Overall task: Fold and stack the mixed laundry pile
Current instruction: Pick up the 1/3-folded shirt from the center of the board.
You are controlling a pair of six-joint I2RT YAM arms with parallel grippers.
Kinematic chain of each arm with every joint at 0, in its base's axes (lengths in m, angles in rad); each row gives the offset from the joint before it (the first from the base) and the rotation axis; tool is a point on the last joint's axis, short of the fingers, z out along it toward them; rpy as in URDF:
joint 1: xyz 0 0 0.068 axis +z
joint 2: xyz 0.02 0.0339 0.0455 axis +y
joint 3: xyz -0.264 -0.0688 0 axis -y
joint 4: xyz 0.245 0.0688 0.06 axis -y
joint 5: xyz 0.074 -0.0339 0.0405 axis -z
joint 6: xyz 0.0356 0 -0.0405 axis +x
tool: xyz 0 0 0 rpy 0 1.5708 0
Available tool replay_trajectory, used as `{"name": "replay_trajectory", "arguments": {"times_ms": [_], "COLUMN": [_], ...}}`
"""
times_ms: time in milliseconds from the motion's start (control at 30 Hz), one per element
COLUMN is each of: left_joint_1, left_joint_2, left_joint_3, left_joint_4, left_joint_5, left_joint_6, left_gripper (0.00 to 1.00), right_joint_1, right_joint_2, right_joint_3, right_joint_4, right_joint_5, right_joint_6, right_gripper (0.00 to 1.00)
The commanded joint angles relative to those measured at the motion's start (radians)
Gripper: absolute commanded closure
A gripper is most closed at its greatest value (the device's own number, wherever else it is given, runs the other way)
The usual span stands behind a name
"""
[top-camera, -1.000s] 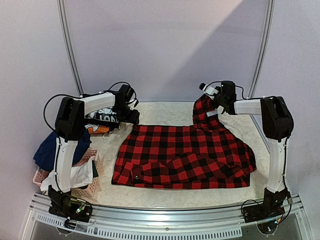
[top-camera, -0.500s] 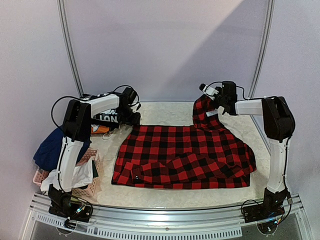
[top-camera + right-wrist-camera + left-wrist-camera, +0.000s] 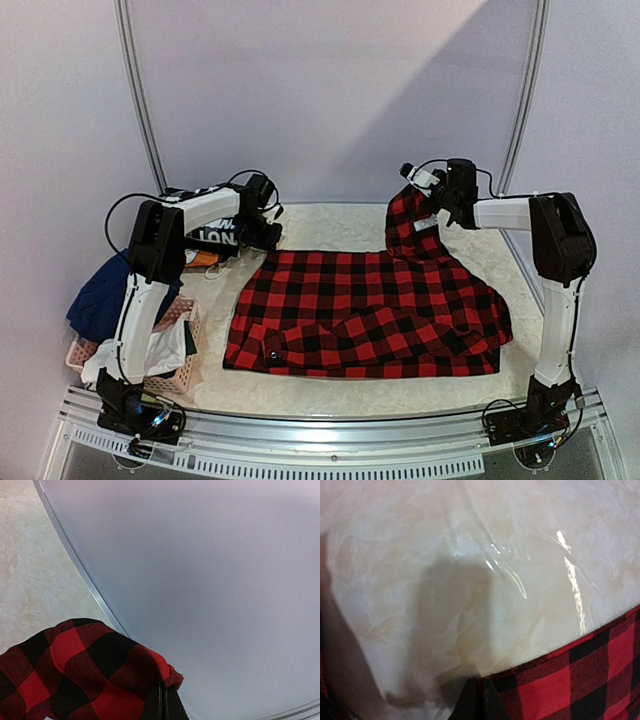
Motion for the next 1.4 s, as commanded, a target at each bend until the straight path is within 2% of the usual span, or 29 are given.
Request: {"name": "replay_trajectory", "arguments": {"times_ms": [0,233,600,1033,1367], "left_joint_1": [0.013,0.012,0.011,0.012,0.009], "left_joint_2": [0.012,-0.135,-0.283,-0.446,-0.625], "left_joint_3": [-0.013,-0.165,-0.322,-0.572,-0.793], "left_joint_4": [0.016,0.138,0.233,0.388,0.491], "left_joint_5": [0.039,0.074,0.107,0.173,0.193], "left_joint_6": [-0.013,-0.020,-0.023,-0.003,-0.049], "left_gripper": [1.00,1.00,1.00,1.00,1.00], "right_joint_1": [-0.005,-0.004,0.026,0.060,0.093], "right_joint_2": [-0.048,-0.118,-0.264,-0.505,-0.673], "right_joint_3": [-0.024,-0.044,-0.067,-0.253,-0.307], "right_joint_4": [0.008,-0.012,-0.103,-0.212,-0.408], "right_joint_5": [-0.017,-0.024,-0.003,0.054,0.035], "right_joint_6": [0.004,0.024,0.022,0.044,0.115], "right_gripper": [1.00,1.00,1.00,1.00,1.00]}}
